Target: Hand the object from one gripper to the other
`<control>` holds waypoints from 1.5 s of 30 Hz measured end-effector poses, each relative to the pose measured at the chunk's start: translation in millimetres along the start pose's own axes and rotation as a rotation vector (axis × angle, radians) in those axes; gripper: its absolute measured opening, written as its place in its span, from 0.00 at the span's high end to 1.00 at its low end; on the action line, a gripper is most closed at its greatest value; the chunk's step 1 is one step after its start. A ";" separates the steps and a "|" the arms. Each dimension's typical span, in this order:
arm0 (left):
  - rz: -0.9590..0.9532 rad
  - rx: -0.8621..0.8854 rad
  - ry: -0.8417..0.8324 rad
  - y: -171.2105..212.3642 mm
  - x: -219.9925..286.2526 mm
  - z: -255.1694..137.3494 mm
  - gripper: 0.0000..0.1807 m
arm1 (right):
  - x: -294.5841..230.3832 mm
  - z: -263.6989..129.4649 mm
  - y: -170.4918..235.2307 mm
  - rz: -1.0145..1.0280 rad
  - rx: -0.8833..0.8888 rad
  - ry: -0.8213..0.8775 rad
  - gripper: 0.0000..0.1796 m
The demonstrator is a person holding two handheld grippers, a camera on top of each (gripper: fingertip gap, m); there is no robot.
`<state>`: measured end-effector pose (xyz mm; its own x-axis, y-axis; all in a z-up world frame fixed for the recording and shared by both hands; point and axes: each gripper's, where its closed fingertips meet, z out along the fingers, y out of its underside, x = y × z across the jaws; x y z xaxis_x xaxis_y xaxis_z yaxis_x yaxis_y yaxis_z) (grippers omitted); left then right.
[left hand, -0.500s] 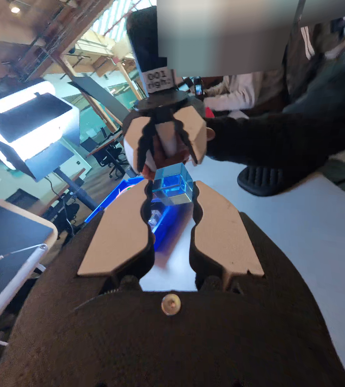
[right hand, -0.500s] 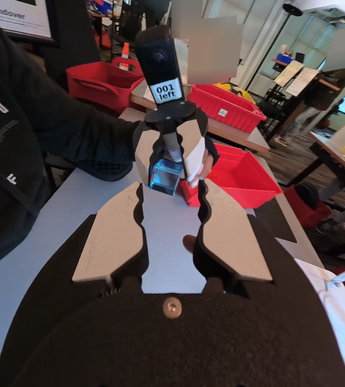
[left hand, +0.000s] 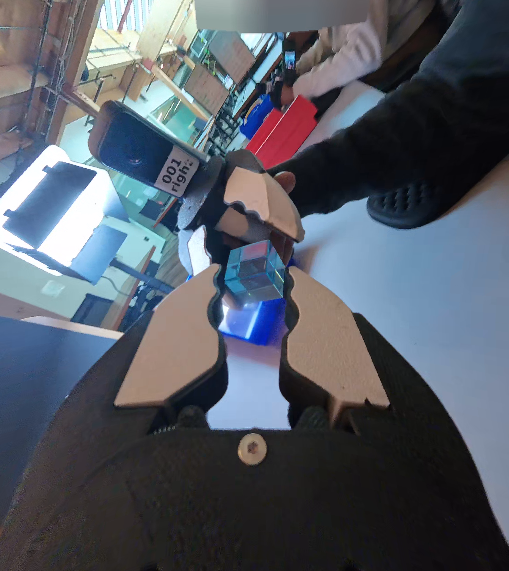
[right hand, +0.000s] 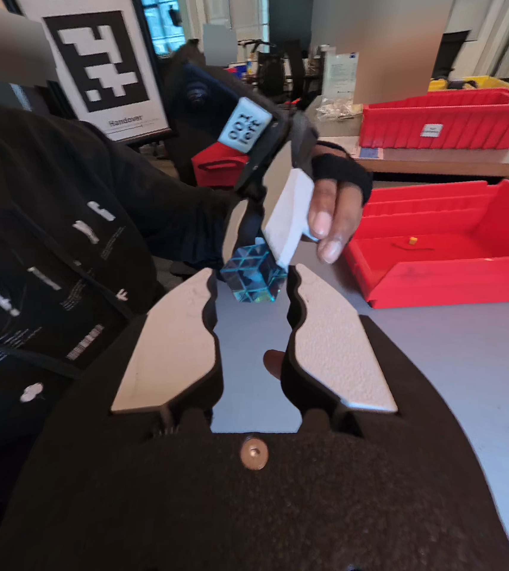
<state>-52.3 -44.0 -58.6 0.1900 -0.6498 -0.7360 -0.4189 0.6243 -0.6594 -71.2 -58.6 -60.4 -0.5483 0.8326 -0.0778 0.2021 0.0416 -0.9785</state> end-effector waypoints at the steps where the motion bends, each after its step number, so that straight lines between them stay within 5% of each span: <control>1: 0.015 -0.017 -0.015 3.3 -1.9 0.0 0.80 | 5.1 0.5 -0.5 -0.001 0.007 0.024 0.78; 6: -0.100 -0.006 -0.040 7.6 -11.8 -3.5 0.80 | 14.9 -2.0 -5.8 -0.074 0.042 0.101 0.79; 12: -0.618 0.203 0.006 1.6 -40.6 -19.8 0.71 | 24.6 -21.4 -38.0 -0.442 0.115 0.401 0.79; 19: -0.933 0.452 0.237 -29.7 -33.5 -19.5 0.66 | 13.2 -10.7 -49.5 -0.706 0.089 0.500 0.81; 32: -0.923 0.308 0.141 -5.6 -38.2 -9.7 0.82 | 31.2 -10.6 -37.6 -0.802 -0.059 0.626 0.81; 37: -0.815 0.203 -0.101 16.5 -60.4 -11.9 0.82 | 38.7 -28.9 -48.0 -0.555 0.008 0.642 0.77; 41: -0.541 0.068 -0.372 30.4 -77.7 -17.5 0.82 | 52.8 -32.9 -51.3 -0.182 0.062 0.648 0.68; 45: -0.252 0.046 -0.472 19.4 -75.0 -18.0 0.82 | 56.8 -25.1 -42.9 -0.051 0.067 0.596 0.63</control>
<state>-90.7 9.0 -13.4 0.6627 -0.5229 -0.5361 -0.2716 0.4993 -0.8228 -90.7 0.7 -18.0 -0.0023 0.9975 0.0713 0.1252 0.0710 -0.9896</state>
